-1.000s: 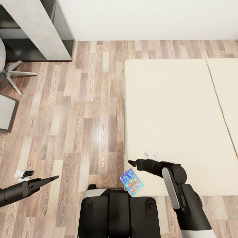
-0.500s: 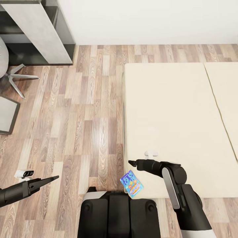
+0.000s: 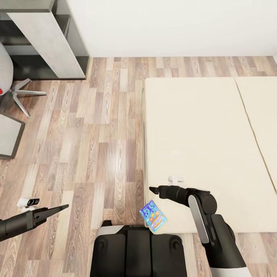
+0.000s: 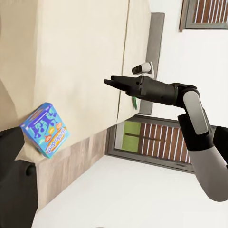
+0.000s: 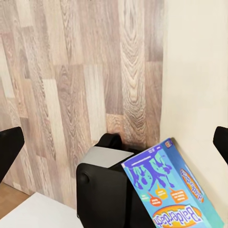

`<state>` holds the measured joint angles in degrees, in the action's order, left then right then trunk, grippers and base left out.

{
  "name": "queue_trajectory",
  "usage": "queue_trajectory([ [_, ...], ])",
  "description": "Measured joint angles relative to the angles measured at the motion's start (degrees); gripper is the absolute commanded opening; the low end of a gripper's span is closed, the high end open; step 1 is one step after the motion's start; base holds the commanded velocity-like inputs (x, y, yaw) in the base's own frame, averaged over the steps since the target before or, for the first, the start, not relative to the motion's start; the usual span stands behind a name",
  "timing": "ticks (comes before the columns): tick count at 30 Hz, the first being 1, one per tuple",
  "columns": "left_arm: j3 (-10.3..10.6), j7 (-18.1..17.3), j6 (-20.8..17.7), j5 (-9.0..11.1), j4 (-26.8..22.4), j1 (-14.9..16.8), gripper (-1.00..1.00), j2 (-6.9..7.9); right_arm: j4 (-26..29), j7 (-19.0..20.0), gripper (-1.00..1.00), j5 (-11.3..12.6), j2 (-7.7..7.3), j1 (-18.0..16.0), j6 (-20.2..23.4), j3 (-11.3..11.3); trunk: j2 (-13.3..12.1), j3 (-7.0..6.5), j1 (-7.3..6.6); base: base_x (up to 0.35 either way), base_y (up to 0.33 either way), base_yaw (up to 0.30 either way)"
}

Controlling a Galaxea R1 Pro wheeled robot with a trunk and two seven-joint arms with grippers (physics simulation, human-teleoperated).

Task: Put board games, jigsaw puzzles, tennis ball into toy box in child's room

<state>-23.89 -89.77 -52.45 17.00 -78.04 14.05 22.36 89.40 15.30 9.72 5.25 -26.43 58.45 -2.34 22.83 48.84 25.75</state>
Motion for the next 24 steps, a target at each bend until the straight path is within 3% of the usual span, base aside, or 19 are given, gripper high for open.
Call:
queue_trajectory([
  [24, 0.1, 0.0, 0.1, 0.0, 0.1, 0.0, 1.0, -0.08, -0.2, -0.1, 1.0, 0.0, 0.07, 0.0, -0.1, -0.1, 0.0, -2.25, 0.0, 0.0, 0.0, 0.0],
])
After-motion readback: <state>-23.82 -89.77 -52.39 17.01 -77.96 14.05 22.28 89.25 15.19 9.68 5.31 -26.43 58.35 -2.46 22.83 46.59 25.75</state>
